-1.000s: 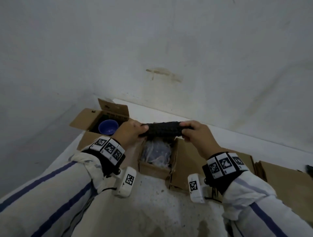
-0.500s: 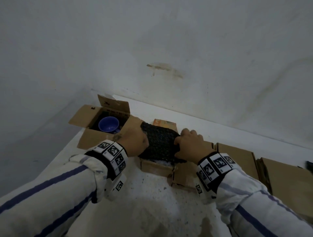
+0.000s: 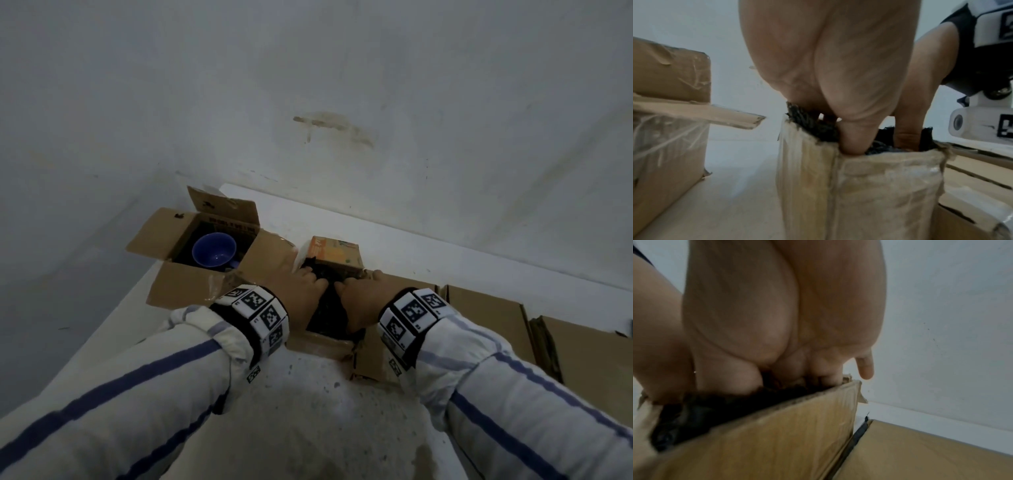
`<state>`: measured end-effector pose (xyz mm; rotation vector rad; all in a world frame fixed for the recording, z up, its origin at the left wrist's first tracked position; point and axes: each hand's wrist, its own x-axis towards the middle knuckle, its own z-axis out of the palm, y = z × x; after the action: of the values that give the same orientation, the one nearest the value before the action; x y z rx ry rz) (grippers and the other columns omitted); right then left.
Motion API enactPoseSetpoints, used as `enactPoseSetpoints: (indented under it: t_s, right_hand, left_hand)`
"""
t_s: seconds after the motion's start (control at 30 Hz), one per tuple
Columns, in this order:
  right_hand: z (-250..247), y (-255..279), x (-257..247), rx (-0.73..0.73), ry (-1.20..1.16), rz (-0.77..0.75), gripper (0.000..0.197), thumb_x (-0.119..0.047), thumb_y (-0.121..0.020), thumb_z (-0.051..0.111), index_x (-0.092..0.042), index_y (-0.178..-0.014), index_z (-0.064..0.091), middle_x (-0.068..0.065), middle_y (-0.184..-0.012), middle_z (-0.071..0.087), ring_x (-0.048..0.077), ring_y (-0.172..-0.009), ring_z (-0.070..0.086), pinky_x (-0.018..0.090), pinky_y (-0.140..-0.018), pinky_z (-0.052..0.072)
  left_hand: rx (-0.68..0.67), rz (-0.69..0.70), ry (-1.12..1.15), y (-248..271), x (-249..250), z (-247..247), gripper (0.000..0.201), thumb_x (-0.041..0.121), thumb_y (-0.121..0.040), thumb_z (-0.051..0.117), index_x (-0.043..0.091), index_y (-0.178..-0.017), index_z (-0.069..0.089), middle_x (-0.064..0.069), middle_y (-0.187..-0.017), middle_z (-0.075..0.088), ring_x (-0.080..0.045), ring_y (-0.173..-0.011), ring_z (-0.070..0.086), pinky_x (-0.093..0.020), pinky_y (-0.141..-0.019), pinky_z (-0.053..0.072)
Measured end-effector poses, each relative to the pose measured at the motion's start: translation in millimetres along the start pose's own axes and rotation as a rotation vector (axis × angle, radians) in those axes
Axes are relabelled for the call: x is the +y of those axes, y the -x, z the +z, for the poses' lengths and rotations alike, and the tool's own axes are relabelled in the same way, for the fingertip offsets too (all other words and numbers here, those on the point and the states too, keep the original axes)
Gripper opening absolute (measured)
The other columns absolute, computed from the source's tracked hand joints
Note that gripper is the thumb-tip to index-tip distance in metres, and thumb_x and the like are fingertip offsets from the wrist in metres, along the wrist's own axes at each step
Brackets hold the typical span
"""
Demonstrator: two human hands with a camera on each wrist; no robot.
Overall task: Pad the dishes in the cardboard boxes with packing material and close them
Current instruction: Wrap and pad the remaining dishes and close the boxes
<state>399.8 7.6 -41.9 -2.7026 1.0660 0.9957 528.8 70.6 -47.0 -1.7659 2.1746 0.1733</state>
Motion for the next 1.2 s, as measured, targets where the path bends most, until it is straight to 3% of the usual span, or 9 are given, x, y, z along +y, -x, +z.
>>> enactPoseSetpoints:
  t_s: [0.17,0.3,0.37,0.47,0.63,0.83,0.97,1.07,1.2]
  right_hand:
    - [2,-7,0,0.025,-0.018,-0.009,0.067,-0.039,-0.083,0.063,-0.015,-0.138,0.033,0.007,-0.124,0.049,0.026,-0.109,0.053,0.051,-0.106,0.021]
    - [-5,1,9,0.03,-0.102,-0.044,0.063,-0.043,-0.081,0.063,-0.021,-0.135,0.038,0.004,-0.123,0.052,0.025,-0.112,0.052,0.051,-0.106,0.02]
    - [-14,9,16,0.069,-0.199,-0.039,0.051,-0.04,-0.083,0.059,-0.025,-0.129,0.045,0.0,-0.123,0.053,0.023,-0.113,0.051,0.048,-0.105,0.021]
    - [-20,21,23,0.155,-0.104,0.004,0.037,-0.034,-0.085,0.056,-0.025,-0.12,0.054,0.001,-0.119,0.052,0.024,-0.11,0.047,0.042,-0.094,0.027]
    - [-11,24,12,0.089,0.081,-0.014,0.031,-0.038,-0.088,0.054,-0.022,-0.114,0.058,0.004,-0.111,0.054,0.027,-0.107,0.047,0.041,-0.086,0.028]
    - [-2,16,2,0.141,0.115,0.017,0.028,-0.043,-0.088,0.053,-0.024,-0.107,0.061,-0.001,-0.105,0.058,0.024,-0.102,0.052,0.041,-0.091,0.03]
    - [-9,26,10,0.094,-0.017,0.034,0.018,-0.039,-0.085,0.057,-0.021,-0.085,0.058,-0.001,-0.081,0.051,0.024,-0.086,0.044,0.043,-0.086,0.027]
    - [-14,31,12,0.102,-0.036,0.015,0.033,-0.046,-0.081,0.062,-0.019,-0.1,0.058,0.003,-0.092,0.056,0.025,-0.091,0.047,0.042,-0.083,0.028]
    - [-3,24,-2,0.064,0.08,-0.006,0.041,-0.046,-0.083,0.06,-0.02,-0.114,0.057,0.002,-0.107,0.057,0.022,-0.096,0.054,0.044,-0.094,0.028]
  left_hand:
    - [0.008,0.058,-0.019,-8,-1,-4,0.065,0.035,-0.079,0.06,0.018,-0.137,0.034,-0.01,-0.122,0.05,-0.03,-0.116,0.048,-0.054,-0.113,-0.012]
    - [-0.097,-0.017,0.114,-9,-1,-4,0.064,0.033,-0.081,0.06,0.019,-0.137,0.033,-0.01,-0.128,0.041,-0.029,-0.122,0.042,-0.057,-0.113,0.003]
    - [-0.006,-0.006,0.143,-3,-5,-6,0.053,0.032,-0.082,0.053,0.017,-0.132,0.042,-0.008,-0.128,0.044,-0.027,-0.121,0.043,-0.051,-0.112,0.01]
    - [0.279,0.047,0.018,5,-17,-13,0.039,0.031,-0.074,0.049,0.018,-0.108,0.062,-0.003,-0.105,0.06,-0.024,-0.092,0.059,-0.032,-0.078,0.031]
    - [0.152,0.034,-0.208,14,-22,-19,0.024,0.029,-0.085,0.044,0.017,-0.098,0.061,-0.002,-0.102,0.058,-0.023,-0.079,0.047,-0.035,-0.08,0.033]
    - [0.026,-0.076,-0.041,4,-8,-5,0.031,0.017,-0.089,0.044,0.012,-0.119,0.048,-0.008,-0.126,0.048,-0.03,-0.13,0.029,-0.058,-0.109,0.011]
    - [0.091,0.016,-0.066,7,-18,-5,0.034,0.029,-0.089,0.046,0.018,-0.12,0.054,-0.002,-0.131,0.048,-0.027,-0.128,0.033,-0.048,-0.106,0.021]
    - [0.103,0.049,-0.04,10,-31,-6,0.036,0.033,-0.087,0.047,0.027,-0.119,0.061,0.008,-0.137,0.047,-0.021,-0.125,0.038,-0.041,-0.102,0.023]
    - [-0.021,-0.015,-0.121,13,-18,-19,0.033,0.025,-0.086,0.05,0.017,-0.117,0.051,-0.005,-0.122,0.053,-0.031,-0.119,0.039,-0.054,-0.102,0.021]
